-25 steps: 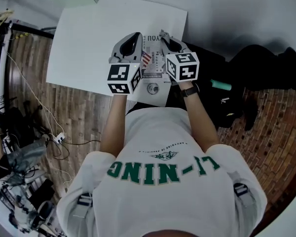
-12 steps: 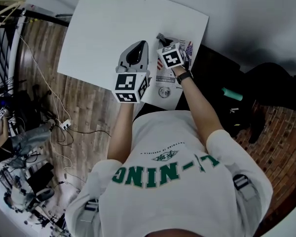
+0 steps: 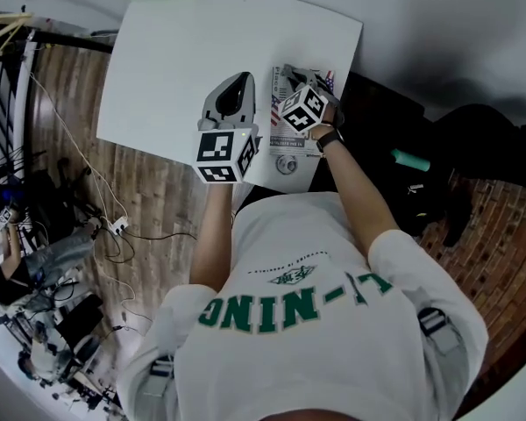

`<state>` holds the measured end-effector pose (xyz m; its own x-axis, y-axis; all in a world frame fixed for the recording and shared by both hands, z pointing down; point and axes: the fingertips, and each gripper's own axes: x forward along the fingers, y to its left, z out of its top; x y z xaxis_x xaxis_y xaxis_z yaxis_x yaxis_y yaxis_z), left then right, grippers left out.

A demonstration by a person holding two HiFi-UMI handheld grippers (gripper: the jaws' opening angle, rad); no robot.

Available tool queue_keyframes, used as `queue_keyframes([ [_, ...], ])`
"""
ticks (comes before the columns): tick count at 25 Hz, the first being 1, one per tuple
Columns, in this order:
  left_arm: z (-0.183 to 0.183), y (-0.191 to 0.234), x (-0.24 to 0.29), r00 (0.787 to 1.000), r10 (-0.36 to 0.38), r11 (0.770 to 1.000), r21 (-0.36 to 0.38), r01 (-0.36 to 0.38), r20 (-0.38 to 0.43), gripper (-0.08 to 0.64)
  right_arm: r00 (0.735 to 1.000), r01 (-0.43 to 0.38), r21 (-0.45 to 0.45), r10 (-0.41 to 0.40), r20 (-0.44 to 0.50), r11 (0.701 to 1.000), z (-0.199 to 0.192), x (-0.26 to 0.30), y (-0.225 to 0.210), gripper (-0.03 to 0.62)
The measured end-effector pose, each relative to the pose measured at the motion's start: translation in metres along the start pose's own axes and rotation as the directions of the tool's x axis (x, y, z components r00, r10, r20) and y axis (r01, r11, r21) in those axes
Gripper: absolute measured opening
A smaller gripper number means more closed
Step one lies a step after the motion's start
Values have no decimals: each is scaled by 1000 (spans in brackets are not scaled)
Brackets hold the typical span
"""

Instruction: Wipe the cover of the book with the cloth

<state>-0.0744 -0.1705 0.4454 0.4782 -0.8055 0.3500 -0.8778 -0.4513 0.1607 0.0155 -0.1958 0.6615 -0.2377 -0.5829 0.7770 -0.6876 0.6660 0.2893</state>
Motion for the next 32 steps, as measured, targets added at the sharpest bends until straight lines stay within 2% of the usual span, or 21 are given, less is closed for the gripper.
queue_keyframes([
  [6,0,-20,18,998,-60,998,5,60,1,12,991,124,109,-117,-71,986,-62,-24,-52,44],
  [8,1,-26,20,997,-75,997,8,75,4,12,989,141,152,-131,-74,978,-74,-29,-62,44],
  [11,2,-28,20,997,-78,997,10,78,7,12,990,138,179,-129,-64,974,-77,-29,-64,32],
  [15,4,-19,10,999,-51,999,8,51,19,12,987,132,158,-115,-113,978,-67,-25,-55,41],
  [18,7,-5,-1,999,-11,1000,0,11,32,12,999,41,104,-38,-35,994,-23,-18,-22,42],
  [20,8,3,-8,999,13,1000,-6,-13,38,12,1000,-19,10,19,15,1000,9,-12,8,43],
  [23,10,14,-19,998,46,999,-11,-45,48,12,996,-86,-128,90,25,988,36,0,47,44],
  [27,14,19,-29,996,67,998,-14,-66,59,12,998,-69,-227,69,-8,971,34,9,56,44],
  [32,17,12,-26,997,38,999,-33,-36,65,12,1000,-18,-244,13,-21,970,14,-2,38,43],
])
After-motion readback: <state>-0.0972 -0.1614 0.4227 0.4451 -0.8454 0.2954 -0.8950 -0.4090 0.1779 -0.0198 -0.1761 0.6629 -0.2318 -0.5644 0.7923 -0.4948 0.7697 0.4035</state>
